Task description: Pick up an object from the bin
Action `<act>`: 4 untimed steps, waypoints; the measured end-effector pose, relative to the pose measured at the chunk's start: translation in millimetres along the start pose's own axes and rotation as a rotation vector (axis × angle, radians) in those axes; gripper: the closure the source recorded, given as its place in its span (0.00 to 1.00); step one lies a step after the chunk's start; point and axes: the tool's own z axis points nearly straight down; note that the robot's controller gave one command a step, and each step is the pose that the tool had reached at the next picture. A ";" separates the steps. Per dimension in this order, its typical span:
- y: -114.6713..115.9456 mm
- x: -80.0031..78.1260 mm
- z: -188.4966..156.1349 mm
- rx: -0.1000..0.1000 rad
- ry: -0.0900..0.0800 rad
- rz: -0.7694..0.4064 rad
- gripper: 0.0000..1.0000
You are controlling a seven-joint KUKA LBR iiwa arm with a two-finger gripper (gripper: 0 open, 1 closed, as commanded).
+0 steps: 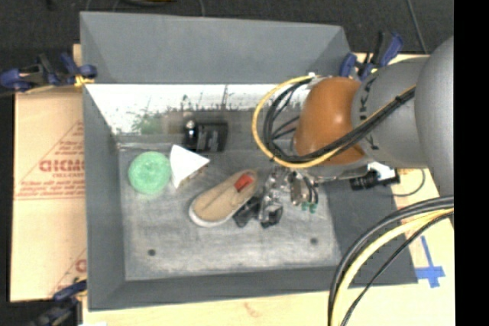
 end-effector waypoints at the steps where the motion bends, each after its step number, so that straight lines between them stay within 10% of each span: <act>1: 0.0 0.0 0.0 0.000 0.000 0.000 1.00; 2: 19.8 -20.3 -91.3 0.004 0.011 -0.031 0.00; 4: 42.2 -39.9 -142.5 0.002 -0.009 -0.065 0.00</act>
Offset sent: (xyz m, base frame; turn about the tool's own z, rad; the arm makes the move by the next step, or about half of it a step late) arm 0.0415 0.0296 0.1658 -0.0503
